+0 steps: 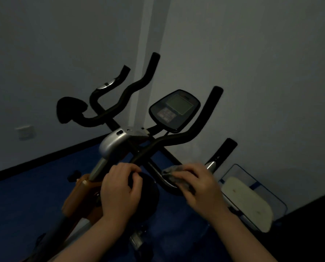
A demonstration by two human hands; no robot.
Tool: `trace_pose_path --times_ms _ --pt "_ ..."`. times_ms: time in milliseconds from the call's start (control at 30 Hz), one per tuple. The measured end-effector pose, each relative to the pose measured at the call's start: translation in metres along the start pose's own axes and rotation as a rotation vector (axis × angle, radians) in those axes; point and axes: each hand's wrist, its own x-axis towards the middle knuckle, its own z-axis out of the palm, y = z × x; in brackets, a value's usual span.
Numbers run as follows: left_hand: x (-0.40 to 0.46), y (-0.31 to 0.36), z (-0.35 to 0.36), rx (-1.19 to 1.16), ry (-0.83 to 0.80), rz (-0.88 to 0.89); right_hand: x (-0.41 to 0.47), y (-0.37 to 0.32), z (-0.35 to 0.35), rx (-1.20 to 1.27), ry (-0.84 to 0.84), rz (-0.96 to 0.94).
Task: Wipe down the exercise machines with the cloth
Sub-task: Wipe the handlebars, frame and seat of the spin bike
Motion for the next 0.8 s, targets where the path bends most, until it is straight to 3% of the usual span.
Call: trace_pose_path --times_ms 67,133,300,467,633,733,800 --pt "0.001 0.0 0.0 -0.005 -0.009 -0.002 -0.012 0.019 -0.001 -0.098 0.31 0.17" --pt "0.001 0.0 0.001 -0.001 -0.018 -0.006 -0.018 0.022 0.001 -0.035 0.499 0.414" --pt "0.002 0.001 0.001 -0.017 -0.007 -0.008 -0.011 0.039 -0.011 -0.042 0.275 0.229" --pt "0.001 0.002 0.0 -0.007 -0.017 -0.012 0.005 0.046 -0.01 -0.005 0.394 0.445" --pt "0.002 0.002 0.002 -0.015 -0.02 -0.015 0.015 0.063 -0.041 -0.219 0.067 0.028" --pt "0.001 0.0 0.001 -0.004 -0.024 -0.014 0.038 0.079 -0.049 -0.334 0.199 0.106" --pt "0.0 0.003 0.001 -0.013 -0.018 -0.024 0.027 0.058 -0.019 -0.234 0.362 0.351"
